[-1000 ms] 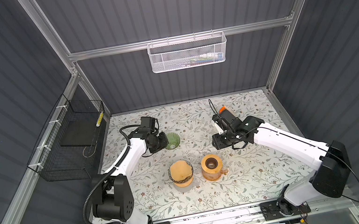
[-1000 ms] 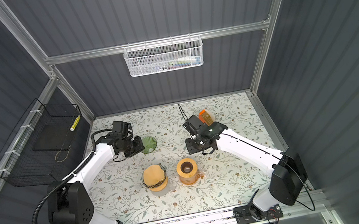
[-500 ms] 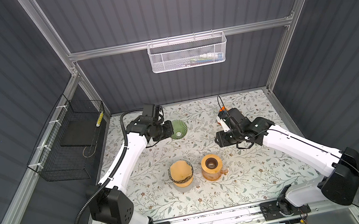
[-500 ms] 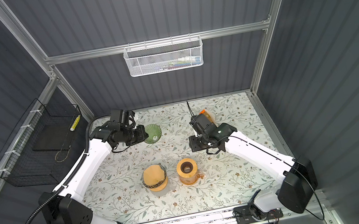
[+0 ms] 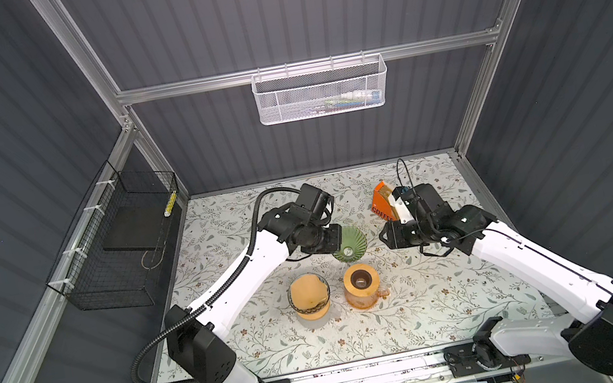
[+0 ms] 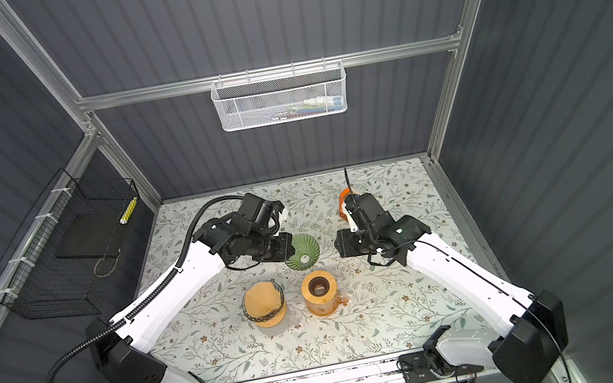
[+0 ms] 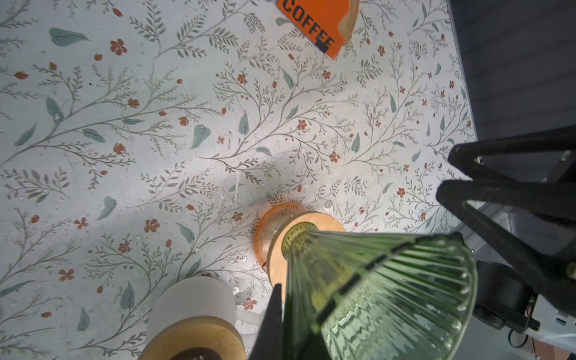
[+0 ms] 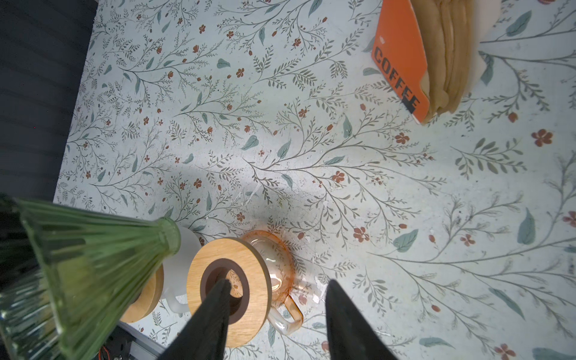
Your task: Place the coffee filter in the dripper
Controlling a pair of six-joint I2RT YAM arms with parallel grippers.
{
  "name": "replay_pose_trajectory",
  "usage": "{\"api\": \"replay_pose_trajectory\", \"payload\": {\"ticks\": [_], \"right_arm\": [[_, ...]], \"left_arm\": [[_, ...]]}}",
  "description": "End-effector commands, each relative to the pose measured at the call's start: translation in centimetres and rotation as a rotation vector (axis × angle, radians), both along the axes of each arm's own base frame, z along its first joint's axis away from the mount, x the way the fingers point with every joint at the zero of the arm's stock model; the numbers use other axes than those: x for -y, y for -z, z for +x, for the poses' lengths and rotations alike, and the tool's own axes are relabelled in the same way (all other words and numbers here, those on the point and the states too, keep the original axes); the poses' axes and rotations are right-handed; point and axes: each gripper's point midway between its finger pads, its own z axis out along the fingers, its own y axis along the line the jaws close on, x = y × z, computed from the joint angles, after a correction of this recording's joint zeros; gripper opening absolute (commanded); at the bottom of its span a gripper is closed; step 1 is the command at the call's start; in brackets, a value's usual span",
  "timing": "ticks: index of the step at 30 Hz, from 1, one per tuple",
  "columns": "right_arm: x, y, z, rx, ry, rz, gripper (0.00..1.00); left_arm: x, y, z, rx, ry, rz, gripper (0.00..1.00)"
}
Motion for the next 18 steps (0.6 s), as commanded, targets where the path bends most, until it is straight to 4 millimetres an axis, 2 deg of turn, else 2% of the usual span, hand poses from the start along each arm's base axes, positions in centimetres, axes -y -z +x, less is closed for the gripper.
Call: {"api": "replay_pose_trajectory", "payload": {"ticks": [1,18], "right_arm": [[0.2,-0.3,-0.1,-0.005,0.015,0.065,0.51],[0.1,0.8,0.1,-0.049,0.022,0.079,0.51]], "left_arm": [[0.3,1.2,-1.3,-0.039,0.016,0.036,0.00],[2.1,4.6,-3.6,-0.122,0.079,0.082,0.00]]}}
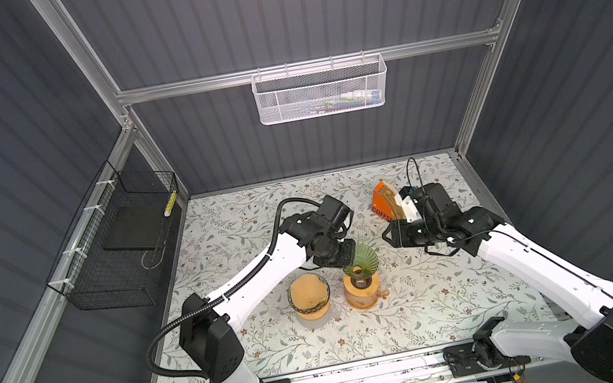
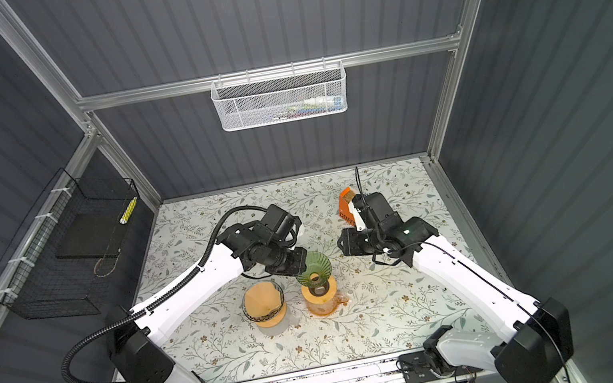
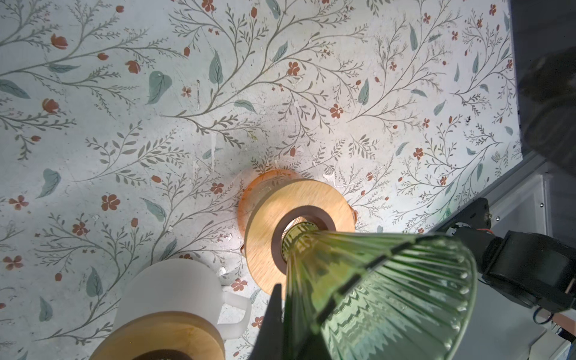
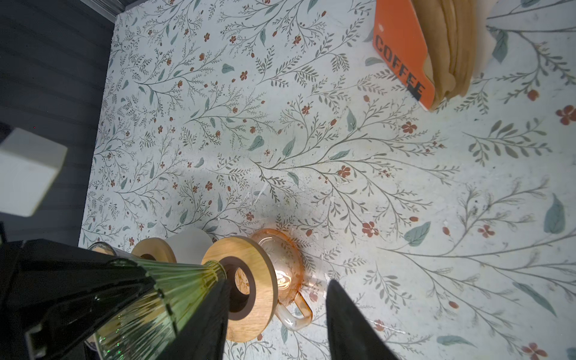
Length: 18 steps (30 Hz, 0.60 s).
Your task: Place the coffee filter in the dripper
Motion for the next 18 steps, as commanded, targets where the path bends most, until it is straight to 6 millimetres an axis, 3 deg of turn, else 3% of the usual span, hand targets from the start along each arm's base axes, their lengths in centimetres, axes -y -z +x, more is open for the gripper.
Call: {"api": "replay_pose_trajectory", "payload": {"ticks": [1,18], "right_arm": [[-0.2,0.6,0.2,-0.019,0.002,0.011,0.51],[-0.4,0.6,0.1,-0.031,-0.004,0.021,0.51]], "left_arm": [[0.4,0.8,-0.7,-0.033,0.006,-0.002,0.00],[0.8,3.2,-1.3,-0.064,0.016,0.029,0.00]]}}
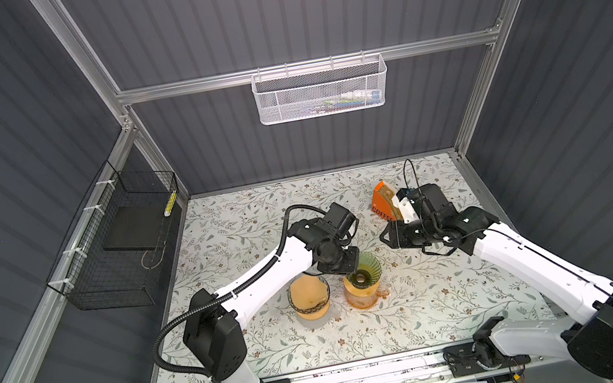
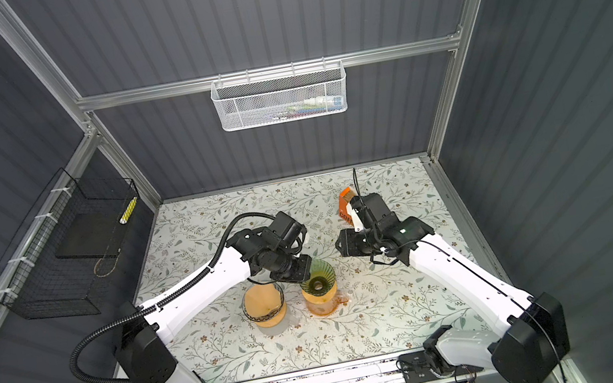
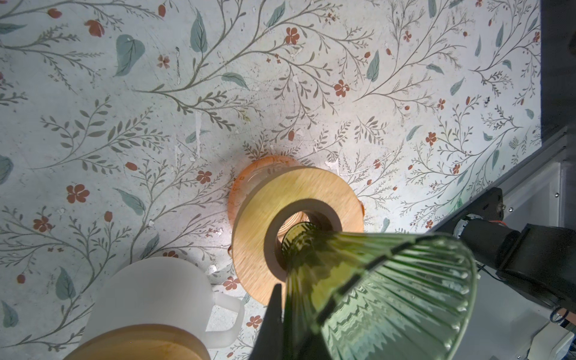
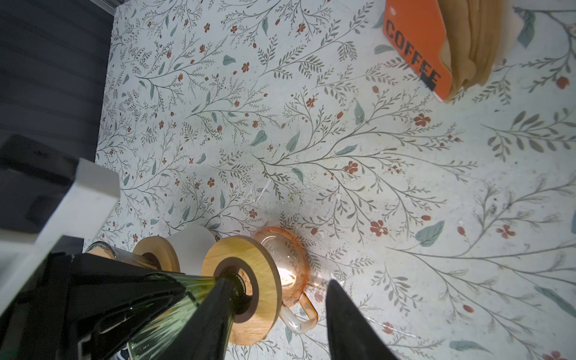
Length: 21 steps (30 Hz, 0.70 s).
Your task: Place the coffee filter in the dripper
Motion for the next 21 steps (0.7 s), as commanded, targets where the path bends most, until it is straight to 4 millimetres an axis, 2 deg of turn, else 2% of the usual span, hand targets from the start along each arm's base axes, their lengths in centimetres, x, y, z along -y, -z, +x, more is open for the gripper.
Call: {"api": "replay_pose_trajectory", "payload": {"ticks": [1,21], "right_arm": [[0.1,-0.1,0.1,-0.004,0.009,0.008,0.51],[0.3,0.7,-1.2,-0.037,0.004,0.011,0.49]], "left_arm": [[0.2,0.7,-0.1,-0.012,0.003,0.011,0.00],[-0.3,2.1,0.0,-0.014,-0.010,0.050,0.00]]}}
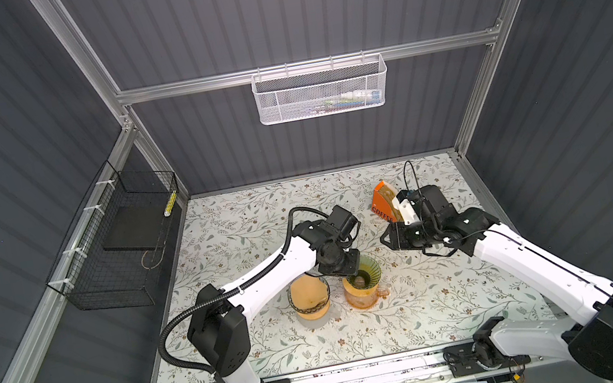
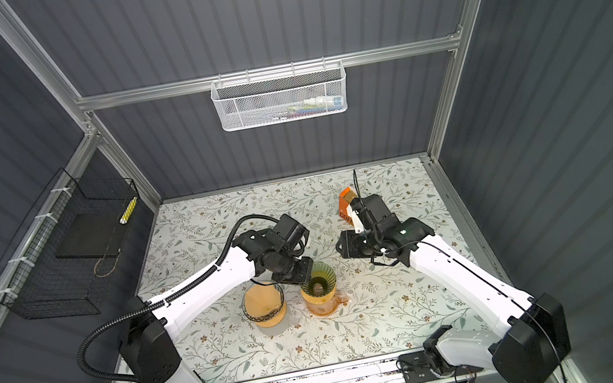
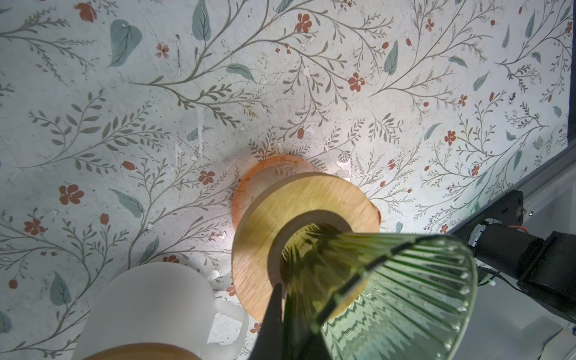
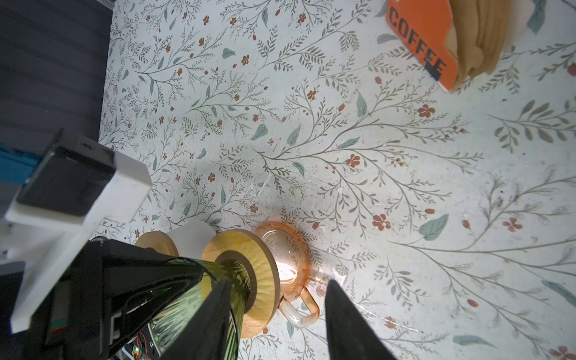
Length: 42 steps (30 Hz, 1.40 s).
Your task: Place the coffee filter in the dripper
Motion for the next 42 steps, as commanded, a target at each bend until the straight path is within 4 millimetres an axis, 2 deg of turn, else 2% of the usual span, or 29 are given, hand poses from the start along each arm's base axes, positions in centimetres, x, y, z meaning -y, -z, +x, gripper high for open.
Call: {"api": "replay_pose_trajectory", "payload": {"ticks": [1,14,18,23,33,42], "right_arm": [[0.1,0.3,-0.7,-0.020,0.004,0.006,0.49],[-3.0,1.9,-4.0,-0.024,-0.126,-0.089,0.45],[-3.2,2.6,-4.3,-0.038,-0.127,-0.102,0.43],[-4.0,3.2,-4.9,-0.064,-0.147,-0.083,0.34],[-4.3,4.4,-5.5,-0.101,-0.157,-0.086,0.27],[-4.5,5.3,-5.5,-0.125,-0.151,-0.098,0.10]], "left_arm": [[-0.4,0.7,-0.2,-0.004,-0.007,0.028,0.00],[-0.4,1.4,0.0,-0.007,-0.010,0.045,0.00],[-0.4,1.5,0.1,-0.006,-0.013,0.048,0.00],[-0.3,1.6,0.1,-0.005,-0.012,0.050,0.00],[-0.4,1.7,0.3,0.001,-0.006,0.061,0.00],[-0.1,1.3,0.5,0.010,-0.006,0.048,0.00]]}}
